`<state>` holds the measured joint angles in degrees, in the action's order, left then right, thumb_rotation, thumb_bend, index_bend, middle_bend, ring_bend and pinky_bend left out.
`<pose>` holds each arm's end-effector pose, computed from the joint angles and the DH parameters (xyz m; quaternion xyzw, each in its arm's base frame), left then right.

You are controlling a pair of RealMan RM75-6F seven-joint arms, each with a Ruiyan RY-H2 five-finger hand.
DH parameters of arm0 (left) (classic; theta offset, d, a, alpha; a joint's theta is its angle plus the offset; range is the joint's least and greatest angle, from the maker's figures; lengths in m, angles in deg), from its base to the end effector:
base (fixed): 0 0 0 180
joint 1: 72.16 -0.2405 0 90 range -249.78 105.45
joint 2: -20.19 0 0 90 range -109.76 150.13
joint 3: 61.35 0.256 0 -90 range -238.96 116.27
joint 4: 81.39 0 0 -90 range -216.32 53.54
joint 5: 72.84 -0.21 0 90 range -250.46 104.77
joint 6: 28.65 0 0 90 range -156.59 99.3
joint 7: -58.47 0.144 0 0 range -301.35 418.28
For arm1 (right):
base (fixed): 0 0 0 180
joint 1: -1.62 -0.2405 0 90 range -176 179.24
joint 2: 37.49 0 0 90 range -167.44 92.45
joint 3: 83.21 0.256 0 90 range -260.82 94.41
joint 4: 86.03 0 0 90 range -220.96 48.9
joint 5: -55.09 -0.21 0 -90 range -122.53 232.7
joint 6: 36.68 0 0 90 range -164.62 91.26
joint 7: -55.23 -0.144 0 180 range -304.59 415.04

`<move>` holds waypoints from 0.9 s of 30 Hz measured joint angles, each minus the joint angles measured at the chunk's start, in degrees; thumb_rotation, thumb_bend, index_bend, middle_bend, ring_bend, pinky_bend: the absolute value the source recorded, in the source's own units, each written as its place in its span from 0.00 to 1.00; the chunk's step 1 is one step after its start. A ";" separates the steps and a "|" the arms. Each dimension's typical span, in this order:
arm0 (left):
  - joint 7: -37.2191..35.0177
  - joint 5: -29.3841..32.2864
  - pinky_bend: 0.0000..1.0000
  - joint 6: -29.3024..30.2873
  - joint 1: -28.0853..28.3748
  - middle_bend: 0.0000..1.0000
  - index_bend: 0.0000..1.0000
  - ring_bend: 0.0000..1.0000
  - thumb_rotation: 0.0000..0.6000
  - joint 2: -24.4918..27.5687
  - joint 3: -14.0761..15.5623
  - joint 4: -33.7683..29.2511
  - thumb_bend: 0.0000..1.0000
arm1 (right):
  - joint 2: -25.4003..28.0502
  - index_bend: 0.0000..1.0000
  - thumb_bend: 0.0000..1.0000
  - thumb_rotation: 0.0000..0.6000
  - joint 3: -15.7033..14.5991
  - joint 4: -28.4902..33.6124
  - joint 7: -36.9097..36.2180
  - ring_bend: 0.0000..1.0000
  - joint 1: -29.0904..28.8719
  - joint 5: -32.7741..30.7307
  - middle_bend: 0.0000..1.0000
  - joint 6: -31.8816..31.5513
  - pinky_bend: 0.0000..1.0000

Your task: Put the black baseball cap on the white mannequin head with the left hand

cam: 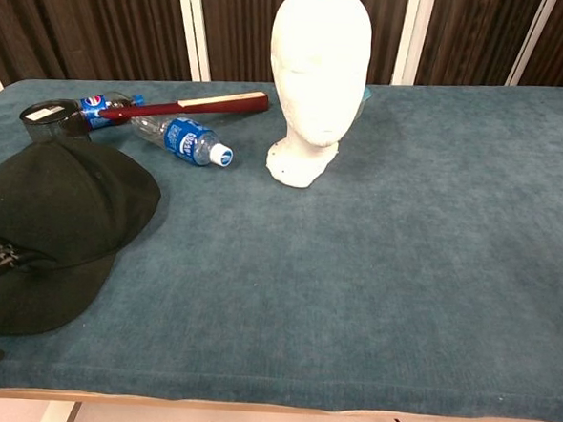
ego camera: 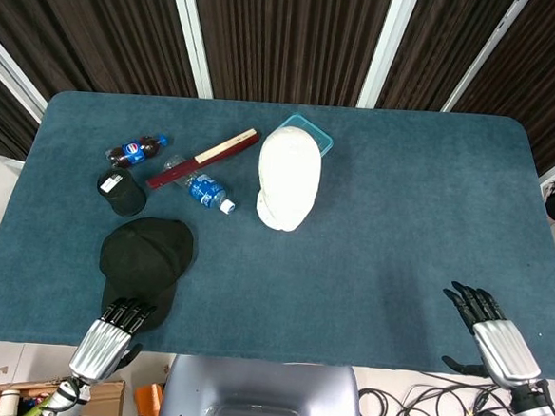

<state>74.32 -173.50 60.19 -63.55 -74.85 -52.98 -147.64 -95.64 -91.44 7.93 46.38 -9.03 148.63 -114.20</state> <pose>-0.2767 0.1532 -0.0105 -0.7387 -0.2536 -0.3867 0.4904 -0.3068 -0.1641 0.1435 0.6842 -0.4469 0.3425 0.4634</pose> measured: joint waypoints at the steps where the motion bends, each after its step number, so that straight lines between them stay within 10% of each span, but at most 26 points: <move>1: -0.19 -0.12 0.25 0.45 -0.14 0.30 0.26 0.23 1.00 -1.07 -0.19 1.98 0.28 | 0.05 0.00 0.07 1.00 0.02 -0.06 -0.18 0.00 0.00 0.08 0.00 0.09 0.00; 27: -1.33 -0.89 0.25 5.25 1.17 0.44 0.40 0.36 1.00 -14.90 -3.97 30.65 0.28 | 1.20 0.00 0.07 1.00 1.14 -0.44 -2.85 0.00 0.99 0.99 0.00 0.57 0.00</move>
<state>72.99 -174.38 65.44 -62.38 -89.75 -56.95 -116.98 -94.43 -90.30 7.48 43.53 -8.04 149.61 -113.63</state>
